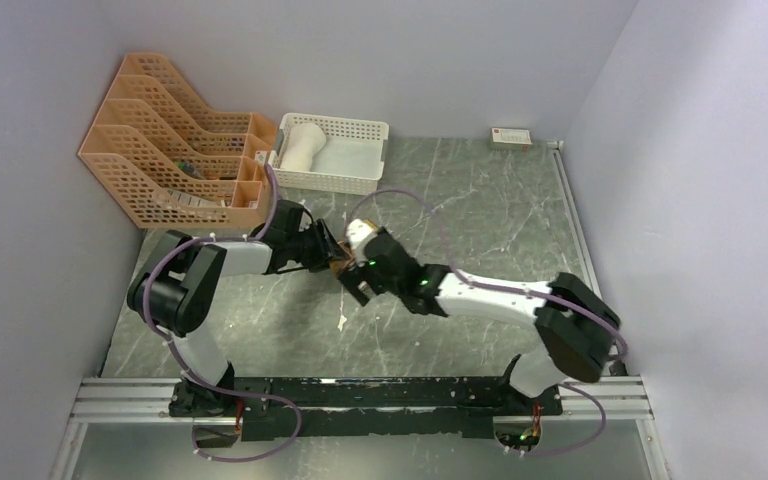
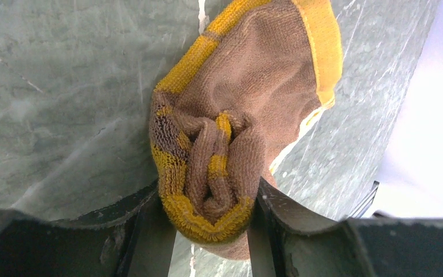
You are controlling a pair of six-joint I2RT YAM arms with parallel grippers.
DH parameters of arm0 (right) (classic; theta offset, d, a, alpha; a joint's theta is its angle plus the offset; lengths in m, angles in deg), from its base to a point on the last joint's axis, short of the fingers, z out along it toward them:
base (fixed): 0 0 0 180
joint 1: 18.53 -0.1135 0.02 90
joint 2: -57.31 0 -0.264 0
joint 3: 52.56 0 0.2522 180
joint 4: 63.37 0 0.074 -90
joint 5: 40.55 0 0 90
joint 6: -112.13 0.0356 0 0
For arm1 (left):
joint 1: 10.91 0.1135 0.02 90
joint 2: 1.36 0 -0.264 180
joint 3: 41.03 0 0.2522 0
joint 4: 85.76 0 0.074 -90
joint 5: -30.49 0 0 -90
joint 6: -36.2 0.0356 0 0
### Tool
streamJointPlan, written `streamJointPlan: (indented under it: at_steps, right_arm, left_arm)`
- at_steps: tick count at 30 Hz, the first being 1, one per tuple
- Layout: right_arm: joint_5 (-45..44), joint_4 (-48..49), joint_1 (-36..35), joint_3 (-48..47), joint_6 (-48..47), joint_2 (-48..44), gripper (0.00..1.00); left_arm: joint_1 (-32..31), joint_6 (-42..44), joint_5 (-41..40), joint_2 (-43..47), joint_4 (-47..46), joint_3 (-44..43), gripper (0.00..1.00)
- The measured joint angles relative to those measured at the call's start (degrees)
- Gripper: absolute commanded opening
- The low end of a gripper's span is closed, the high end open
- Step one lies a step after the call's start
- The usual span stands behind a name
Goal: Roll the towels
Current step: Roll the towel at the center of the board.
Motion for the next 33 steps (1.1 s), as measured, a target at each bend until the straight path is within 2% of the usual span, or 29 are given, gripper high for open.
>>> streamJointPlan:
  at_steps: [4,10,17,20,26,29,31,33]
  right_arm:
    - [-0.63,-1.05,-5.44,-7.32,-2.27,8.37,0.99]
    - [-5.20,-5.57,-5.95,-17.03,-2.21,19.96,0.93]
    - [-7.17,-6.97,-5.90,-19.43,-0.55,25.40,0.86]
    - [-6.93,-6.97,-5.79,-20.04,0.44,26.29,0.78]
    - [-5.46,-7.32,-4.42,-20.96,2.67,27.23,0.55]
    - [-4.90,-7.74,-3.58,-21.53,3.39,27.74,0.49]
    - [-4.09,-8.00,-2.97,-21.64,3.96,27.76,0.44]
    - [-3.02,-8.04,-2.40,-21.64,4.39,27.76,0.37]
  left_arm:
    - [0.22,-0.09,1.09,-0.96,-0.02,-0.85,0.55]
    - [0.44,-0.17,2.21,-2.05,0.02,-1.92,0.55]
    - [0.74,-0.04,3.48,-2.80,0.76,-2.84,0.55]
    - [1.14,0.20,3.74,-2.91,0.98,-2.97,0.55]
    - [1.40,0.31,4.28,-3.06,1.22,-3.13,0.55]
    - [1.57,0.33,4.61,-3.06,1.29,-3.17,0.56]
    - [1.81,0.42,5.07,-3.06,1.38,-3.17,0.59]
    - [2.34,0.59,5.99,-3.06,1.55,-3.23,0.67]
